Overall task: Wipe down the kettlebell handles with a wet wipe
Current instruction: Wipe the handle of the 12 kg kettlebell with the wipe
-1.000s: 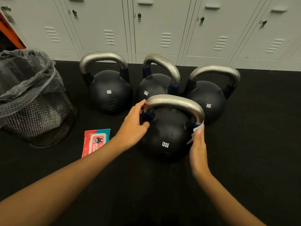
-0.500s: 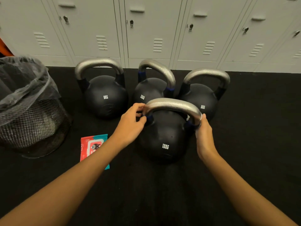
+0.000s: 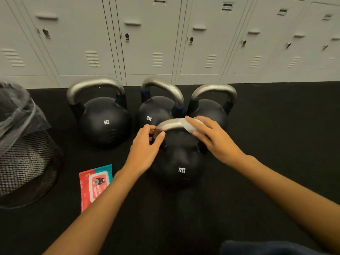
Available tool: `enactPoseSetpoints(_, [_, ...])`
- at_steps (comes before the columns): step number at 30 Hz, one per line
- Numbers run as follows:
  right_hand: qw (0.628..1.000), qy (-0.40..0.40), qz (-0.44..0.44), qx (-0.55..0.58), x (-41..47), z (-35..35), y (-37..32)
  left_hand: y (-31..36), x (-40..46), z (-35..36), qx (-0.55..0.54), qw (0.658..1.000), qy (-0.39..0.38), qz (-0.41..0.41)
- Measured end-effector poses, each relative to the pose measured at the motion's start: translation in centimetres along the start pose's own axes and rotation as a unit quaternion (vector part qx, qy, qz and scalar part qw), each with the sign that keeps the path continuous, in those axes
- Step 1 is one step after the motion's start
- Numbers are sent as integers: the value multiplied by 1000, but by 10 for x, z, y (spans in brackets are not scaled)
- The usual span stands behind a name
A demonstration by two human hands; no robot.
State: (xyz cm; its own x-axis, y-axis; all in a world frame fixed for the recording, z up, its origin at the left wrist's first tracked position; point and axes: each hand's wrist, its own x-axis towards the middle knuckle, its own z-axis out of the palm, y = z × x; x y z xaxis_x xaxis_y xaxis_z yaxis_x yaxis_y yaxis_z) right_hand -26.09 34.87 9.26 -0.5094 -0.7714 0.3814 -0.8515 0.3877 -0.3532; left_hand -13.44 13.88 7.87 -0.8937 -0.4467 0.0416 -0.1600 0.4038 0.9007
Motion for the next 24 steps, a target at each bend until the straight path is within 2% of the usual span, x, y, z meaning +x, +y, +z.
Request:
enactPoseSetpoints(5, [979,12,131,155,-30,-5,10,-3,3,1,-13,1000,8,6])
enactPoseSetpoints(8, [976,23,152,157,-20,-7,3,1,3,3,-14,1000,14,-2])
enactPoseSetpoints(10, [979,3,148,138,-2,-12,-5,5,2,2,-4,1000,19,-8])
enactPoseSetpoints(14, [979,-123,152,54,44,-22,-21,15,5,0,61,997,42,-4])
enactPoseSetpoints(17, [964,-249,97,-3,80,-24,-32,19,9,-3,76,996,39,-18])
enactPoseSetpoints(19, [938,-324,114,44,102,-23,-40,19,12,-7,79,996,26,-26])
enactPoseSetpoints(22, [873,-429,168,159,124,-18,-46,19,19,-14,73,997,-8,-41])
enactPoseSetpoints(24, [840,-463,185,214,128,-17,-40,21,24,-20,47,997,-33,-53])
